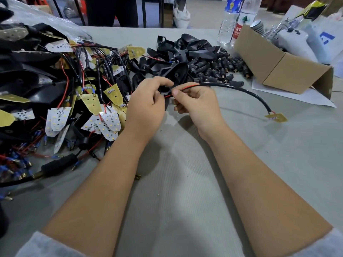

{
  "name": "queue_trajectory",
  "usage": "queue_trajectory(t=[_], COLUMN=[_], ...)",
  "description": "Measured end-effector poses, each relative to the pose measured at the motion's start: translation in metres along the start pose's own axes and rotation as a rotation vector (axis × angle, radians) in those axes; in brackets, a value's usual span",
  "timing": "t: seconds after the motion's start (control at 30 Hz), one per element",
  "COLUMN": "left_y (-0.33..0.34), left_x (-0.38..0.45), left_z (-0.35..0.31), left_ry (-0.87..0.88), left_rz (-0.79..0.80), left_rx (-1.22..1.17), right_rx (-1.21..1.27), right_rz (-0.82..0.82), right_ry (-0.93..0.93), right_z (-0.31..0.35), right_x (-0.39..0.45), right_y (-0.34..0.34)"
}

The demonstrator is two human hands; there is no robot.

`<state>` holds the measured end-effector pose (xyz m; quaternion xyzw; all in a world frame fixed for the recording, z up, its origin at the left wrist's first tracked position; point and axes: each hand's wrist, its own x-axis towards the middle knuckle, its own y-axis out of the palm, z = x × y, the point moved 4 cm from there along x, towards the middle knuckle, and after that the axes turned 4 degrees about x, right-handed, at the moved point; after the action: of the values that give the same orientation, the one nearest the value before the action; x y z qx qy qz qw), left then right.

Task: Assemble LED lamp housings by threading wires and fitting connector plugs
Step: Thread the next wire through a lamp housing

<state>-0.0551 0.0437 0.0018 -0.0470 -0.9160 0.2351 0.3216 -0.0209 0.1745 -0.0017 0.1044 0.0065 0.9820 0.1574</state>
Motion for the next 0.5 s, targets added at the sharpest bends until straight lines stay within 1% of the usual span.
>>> queue_trajectory(t=[0.07, 0.13, 0.23, 0.37, 0.5], left_y=[0.000, -0.003, -0.005, -0.003, -0.002], left_x=[0.001, 0.001, 0.002, 0.005, 0.008], left_z=[0.000, 0.000, 0.004, 0.010, 0.011], left_ry=[-0.056, -0.122, -0.222, -0.319, -0.369], left_rz=[-0.010, -0.053, -0.079, -0.033, 0.016], left_rx=[-0.120, -0.245, -0.379, -0.652, -0.928], right_rx=[-0.031, -0.052, -0.069, -0.047, 0.049], right_rz=[-0.010, -0.035, -0.074, -0.093, -0.074], right_ry=[-0.014, -0.026, -0.048, -0.053, -0.036], right_z=[0.000, 0.000, 0.001, 0.002, 0.004], right_x=[0.000, 0.000, 0.000, -0.002, -0.002], right_y=[0.000, -0.001, -0.002, -0.003, -0.002])
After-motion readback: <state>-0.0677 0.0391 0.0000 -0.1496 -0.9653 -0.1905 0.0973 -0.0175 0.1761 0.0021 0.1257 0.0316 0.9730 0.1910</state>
